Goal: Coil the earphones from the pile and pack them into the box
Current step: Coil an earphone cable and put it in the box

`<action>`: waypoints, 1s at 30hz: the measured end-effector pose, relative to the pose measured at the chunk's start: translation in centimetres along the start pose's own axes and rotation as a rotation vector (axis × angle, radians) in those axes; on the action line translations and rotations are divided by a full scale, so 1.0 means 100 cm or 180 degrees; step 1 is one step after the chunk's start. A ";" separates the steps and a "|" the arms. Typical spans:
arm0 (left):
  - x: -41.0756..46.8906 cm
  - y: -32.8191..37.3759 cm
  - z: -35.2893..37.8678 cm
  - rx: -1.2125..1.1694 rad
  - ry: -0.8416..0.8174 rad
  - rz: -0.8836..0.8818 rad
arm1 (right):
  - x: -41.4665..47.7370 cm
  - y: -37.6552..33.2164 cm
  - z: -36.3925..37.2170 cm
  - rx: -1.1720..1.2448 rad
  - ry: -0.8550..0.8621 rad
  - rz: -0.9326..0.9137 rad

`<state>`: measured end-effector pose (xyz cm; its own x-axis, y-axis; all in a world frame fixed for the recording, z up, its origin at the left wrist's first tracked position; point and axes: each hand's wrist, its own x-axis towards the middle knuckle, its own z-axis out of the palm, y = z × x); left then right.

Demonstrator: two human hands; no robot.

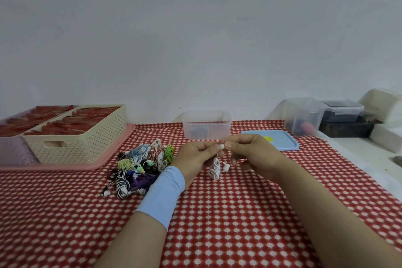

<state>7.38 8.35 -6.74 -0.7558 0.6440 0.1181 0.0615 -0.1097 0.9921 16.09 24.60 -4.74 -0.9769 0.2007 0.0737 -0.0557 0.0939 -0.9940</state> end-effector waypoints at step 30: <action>-0.006 0.004 -0.001 0.0138 -0.0250 -0.0032 | -0.001 0.002 -0.007 0.0446 -0.0392 0.0694</action>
<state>7.80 7.86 -6.42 -0.7031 0.7026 0.1096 0.0837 -0.0713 0.9939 16.34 25.27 -4.93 -0.9862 0.0806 -0.1447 0.1387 -0.0759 -0.9874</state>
